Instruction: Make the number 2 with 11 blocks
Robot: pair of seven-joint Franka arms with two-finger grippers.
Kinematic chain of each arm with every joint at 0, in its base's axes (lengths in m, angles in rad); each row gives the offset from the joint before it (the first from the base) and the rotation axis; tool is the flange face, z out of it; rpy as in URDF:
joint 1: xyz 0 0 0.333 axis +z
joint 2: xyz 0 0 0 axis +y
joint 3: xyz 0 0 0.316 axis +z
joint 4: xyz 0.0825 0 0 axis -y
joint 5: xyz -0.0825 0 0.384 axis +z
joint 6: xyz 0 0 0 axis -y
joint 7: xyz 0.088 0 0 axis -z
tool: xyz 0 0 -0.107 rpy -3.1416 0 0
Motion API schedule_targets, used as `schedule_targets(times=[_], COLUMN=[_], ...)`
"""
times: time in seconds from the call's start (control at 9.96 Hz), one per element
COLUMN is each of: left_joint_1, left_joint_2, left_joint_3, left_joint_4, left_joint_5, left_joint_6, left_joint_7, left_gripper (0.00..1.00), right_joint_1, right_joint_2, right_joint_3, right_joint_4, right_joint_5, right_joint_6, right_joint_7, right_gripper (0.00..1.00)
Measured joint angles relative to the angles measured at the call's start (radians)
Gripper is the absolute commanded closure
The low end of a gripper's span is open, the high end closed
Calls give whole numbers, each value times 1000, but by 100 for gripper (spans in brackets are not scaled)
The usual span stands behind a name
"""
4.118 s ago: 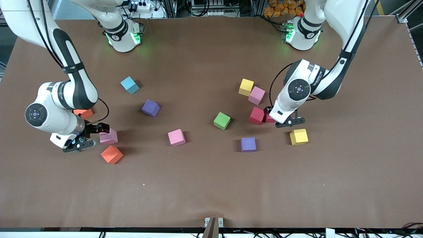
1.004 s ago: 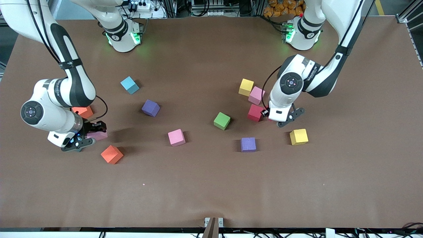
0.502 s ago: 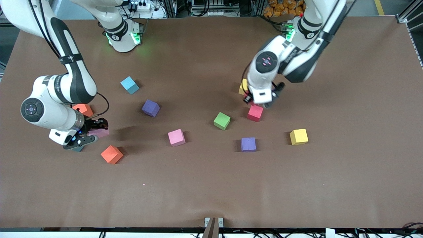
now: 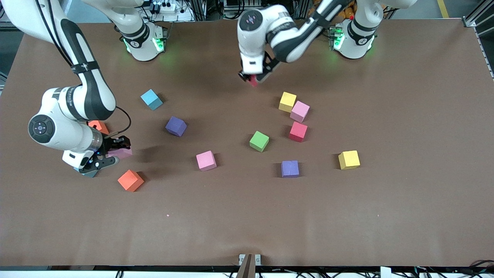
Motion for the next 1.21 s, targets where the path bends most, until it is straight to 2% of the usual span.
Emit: schedule_targets(times=[0.4,0.6,1.21], left_joint_1=[-89,-160,-181], left_joint_2=[204,275,298], left_joint_3=[1,4,20], left_joint_4=[85,126,158], left_joint_5=[228,238,238], left_joint_6=[83,87,41], left_joint_7=[109,273,480], left_gripper=[100,100,100], right_joint_1=[6,6,6], right_joint_2=[-5,-6,-7], right_joint_3=[3,3,2], right_joint_4=[0,0,0], right_joint_5=[6,7,9], right_joint_6=[-8,-10,-14], right_joint_7=[0,1,2], right_gripper=[37,37,37])
